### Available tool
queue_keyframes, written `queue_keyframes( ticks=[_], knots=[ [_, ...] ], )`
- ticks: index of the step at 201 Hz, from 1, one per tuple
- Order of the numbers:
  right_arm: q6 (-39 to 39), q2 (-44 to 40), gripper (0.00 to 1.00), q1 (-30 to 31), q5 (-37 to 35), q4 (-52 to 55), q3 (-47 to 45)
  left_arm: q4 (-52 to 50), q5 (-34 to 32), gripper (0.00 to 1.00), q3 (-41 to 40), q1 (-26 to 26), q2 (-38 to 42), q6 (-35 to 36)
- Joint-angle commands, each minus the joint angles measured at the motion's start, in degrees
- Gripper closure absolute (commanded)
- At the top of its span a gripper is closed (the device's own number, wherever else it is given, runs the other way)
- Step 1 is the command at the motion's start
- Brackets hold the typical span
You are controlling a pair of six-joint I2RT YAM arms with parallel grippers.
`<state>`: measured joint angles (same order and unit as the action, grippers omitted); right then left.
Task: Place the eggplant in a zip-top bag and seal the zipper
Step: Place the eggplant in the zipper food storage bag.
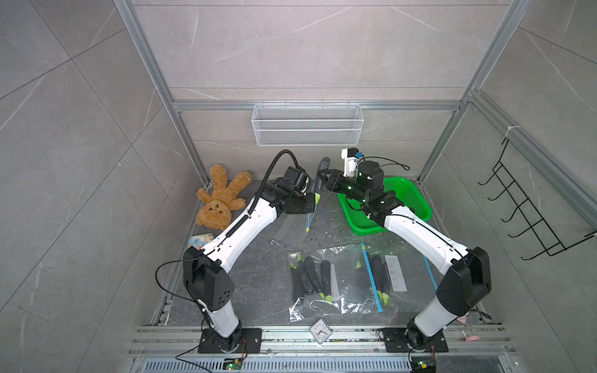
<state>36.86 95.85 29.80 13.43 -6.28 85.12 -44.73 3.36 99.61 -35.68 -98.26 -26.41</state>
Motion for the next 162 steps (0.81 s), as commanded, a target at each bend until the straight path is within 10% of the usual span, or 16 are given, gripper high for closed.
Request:
queue_keyframes(
  ticks=[1,162],
  knots=[
    [0.5,1.8,0.78,0.6,-2.6,-2.7,2.1,1.0,0.5,1.00,-0.2,0.2,3.5,-0.7],
    [-1.9,-2.8,0.77,7.1,-17.8,-12.4,-13.3,2.1,-1.8,1.00,-1.1,0.4,4.5,-1.4]
  ],
)
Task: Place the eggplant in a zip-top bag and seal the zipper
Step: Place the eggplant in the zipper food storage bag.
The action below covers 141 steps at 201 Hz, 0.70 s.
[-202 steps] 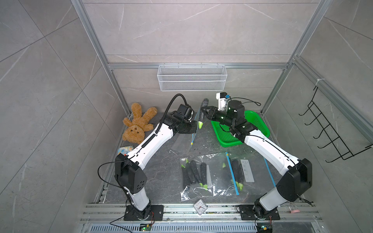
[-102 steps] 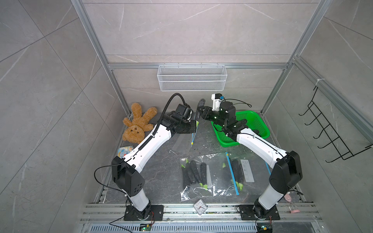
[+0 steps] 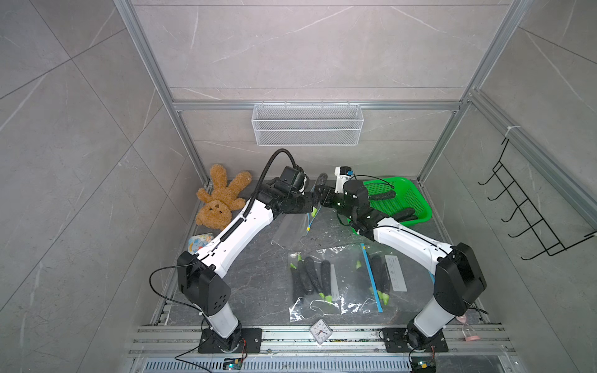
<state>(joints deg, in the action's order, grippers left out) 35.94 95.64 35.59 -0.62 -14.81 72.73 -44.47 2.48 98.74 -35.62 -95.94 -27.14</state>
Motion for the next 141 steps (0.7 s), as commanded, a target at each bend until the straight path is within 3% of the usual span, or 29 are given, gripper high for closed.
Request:
queue_keyframes(
  ticks=[1,83,110,141],
  knots=[
    [-1.0,-2.6,0.77,1.4,-3.8,-3.9,-0.9,1.8,-1.0,1.00,-0.2,0.3,2.1,-0.7],
    [-0.9,-5.5,0.52,2.5,-5.0,-0.7,-2.3,1.7,-1.7,1.00,-0.7,0.5,2.9,-0.7],
    [-1.4,-6.2,0.50,2.3,-4.6,2.2,-1.0,1.8,-1.8,1.00,-0.8,0.6,3.2,-0.7],
    [-2.0,-7.9,0.38,-1.1,-4.2,12.2,3.1,1.6,-2.0,1.00,-1.3,0.7,3.7,-0.6]
  ],
)
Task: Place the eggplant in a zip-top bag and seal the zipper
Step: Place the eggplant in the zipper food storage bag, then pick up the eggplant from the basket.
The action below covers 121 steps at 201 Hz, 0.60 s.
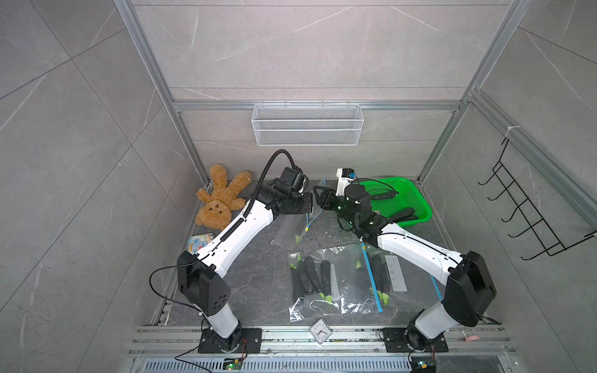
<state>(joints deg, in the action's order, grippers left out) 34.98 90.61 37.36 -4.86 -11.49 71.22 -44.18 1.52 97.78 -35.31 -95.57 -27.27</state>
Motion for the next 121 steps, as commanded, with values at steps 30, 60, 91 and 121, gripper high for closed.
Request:
queue_keyframes(
  ticks=[30,60,91,121],
  knots=[
    [3.6,-5.0,0.28,-12.9,4.3,18.2,6.5,1.5,-1.2,1.00,-1.0,0.5,4.0,-0.4],
    [5.9,-1.6,0.18,-24.9,12.3,28.8,10.7,2.1,-1.1,1.00,-1.8,0.6,4.5,-0.5],
    [7.5,6.3,0.15,-34.1,18.0,32.4,14.0,2.9,-0.7,1.00,-2.5,0.7,4.9,-0.8],
    [8.4,13.2,0.19,-39.2,17.1,29.1,15.0,2.7,-0.9,1.00,-2.4,0.7,4.7,-0.4]
  ],
)
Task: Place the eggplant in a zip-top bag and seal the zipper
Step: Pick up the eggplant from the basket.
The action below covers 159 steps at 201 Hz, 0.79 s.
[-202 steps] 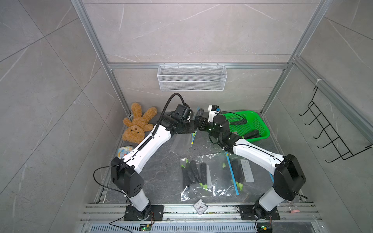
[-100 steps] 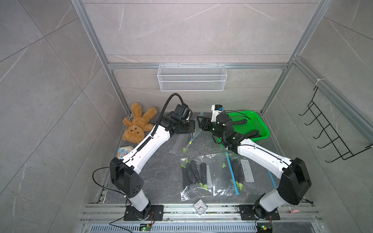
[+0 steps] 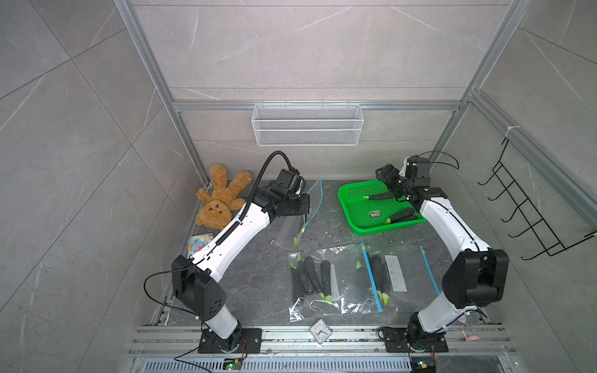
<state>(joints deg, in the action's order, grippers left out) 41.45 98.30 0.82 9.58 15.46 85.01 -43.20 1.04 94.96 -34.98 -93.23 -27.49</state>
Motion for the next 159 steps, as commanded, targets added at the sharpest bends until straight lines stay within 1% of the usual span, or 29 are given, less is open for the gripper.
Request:
queue_keyframes(
  ticks=[1,20,41,63,90,112,159],
  knots=[
    [1.9,5.7,0.19,-2.8,2.7,2.0,1.3,1.7,-0.4,1.00,0.3,0.4,2.4,-0.1],
    [2.1,10.2,0.25,-4.5,2.0,0.4,3.4,1.5,-0.6,1.00,0.3,0.6,2.3,0.0],
    [1.2,15.3,0.27,-5.0,0.6,2.2,7.8,1.5,-0.6,1.00,0.4,0.9,2.0,0.1],
    [1.3,19.4,0.31,-5.3,-0.5,2.6,10.6,1.6,-0.2,1.00,0.4,1.3,1.7,0.1],
    [2.2,23.8,0.37,-5.6,-1.6,2.0,12.1,2.0,0.6,1.00,0.4,1.4,1.6,0.0],
    [3.1,25.8,0.44,-5.9,-2.4,1.2,12.3,2.2,0.9,1.00,0.3,1.4,1.8,0.0],
    [4.7,29.2,0.46,-6.4,-2.7,0.0,13.3,2.0,0.8,1.00,0.6,1.6,1.8,0.4]
  ],
)
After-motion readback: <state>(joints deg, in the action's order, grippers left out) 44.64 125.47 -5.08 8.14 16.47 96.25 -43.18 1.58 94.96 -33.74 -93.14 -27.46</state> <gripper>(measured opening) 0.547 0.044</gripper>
